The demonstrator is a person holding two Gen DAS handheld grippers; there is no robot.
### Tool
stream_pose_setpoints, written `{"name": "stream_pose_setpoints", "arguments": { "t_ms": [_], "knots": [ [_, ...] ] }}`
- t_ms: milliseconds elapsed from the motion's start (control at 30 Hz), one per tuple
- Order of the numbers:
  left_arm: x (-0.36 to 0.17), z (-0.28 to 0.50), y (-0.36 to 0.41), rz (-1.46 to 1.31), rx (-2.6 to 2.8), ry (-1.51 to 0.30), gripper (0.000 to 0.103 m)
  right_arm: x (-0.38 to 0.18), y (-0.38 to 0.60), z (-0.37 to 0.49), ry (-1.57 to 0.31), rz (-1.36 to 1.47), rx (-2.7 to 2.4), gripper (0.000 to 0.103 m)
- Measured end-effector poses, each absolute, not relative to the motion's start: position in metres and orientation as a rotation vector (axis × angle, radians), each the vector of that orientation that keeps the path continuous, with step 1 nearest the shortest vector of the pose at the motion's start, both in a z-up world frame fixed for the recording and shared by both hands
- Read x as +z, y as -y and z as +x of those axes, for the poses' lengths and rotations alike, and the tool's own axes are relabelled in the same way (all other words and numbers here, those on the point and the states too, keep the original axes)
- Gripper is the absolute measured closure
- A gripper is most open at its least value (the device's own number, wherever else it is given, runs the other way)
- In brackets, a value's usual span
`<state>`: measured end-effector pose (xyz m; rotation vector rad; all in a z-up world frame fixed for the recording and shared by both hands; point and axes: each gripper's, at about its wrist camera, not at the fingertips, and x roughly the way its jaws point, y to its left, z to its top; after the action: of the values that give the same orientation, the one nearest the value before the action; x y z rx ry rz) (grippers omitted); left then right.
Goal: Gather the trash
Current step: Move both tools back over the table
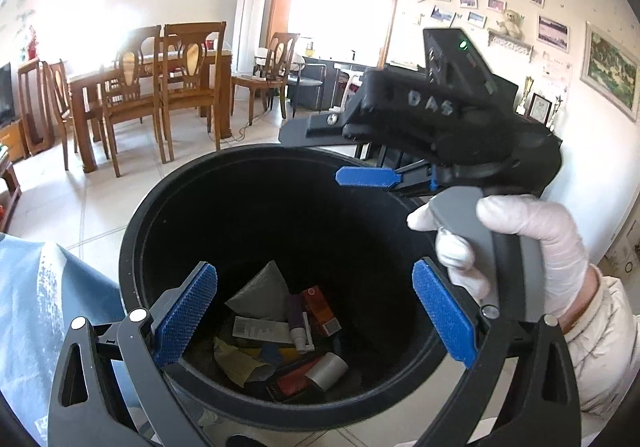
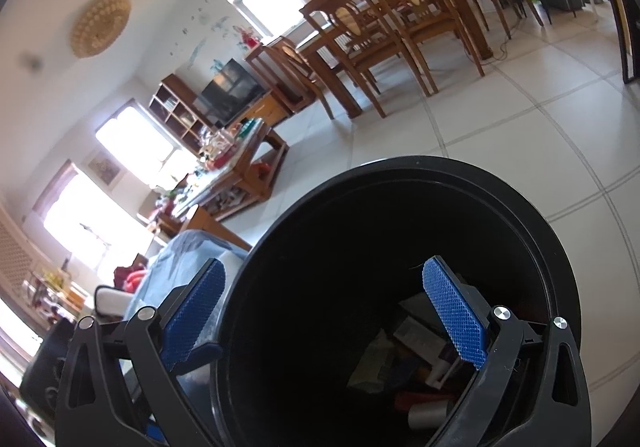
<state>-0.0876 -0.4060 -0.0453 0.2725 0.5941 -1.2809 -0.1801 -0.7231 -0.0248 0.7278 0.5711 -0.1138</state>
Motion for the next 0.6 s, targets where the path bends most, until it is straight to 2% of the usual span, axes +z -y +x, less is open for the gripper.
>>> {"name": "stream_pose_setpoints", "arguments": {
  "t_ms": [367,600],
  "knots": [
    [-0.018,-0.08,0.336,0.186,-1.245,-0.553,0.005,-0.013,0.691,-0.165,-0.643,0.58,-0.172,0.005],
    [-0.004,-0.049,0.252,0.148,-1.114,-0.558,0.005,0.012,0.619,-0.128,-0.677,0.475,-0.067,0.005]
  ]
}}
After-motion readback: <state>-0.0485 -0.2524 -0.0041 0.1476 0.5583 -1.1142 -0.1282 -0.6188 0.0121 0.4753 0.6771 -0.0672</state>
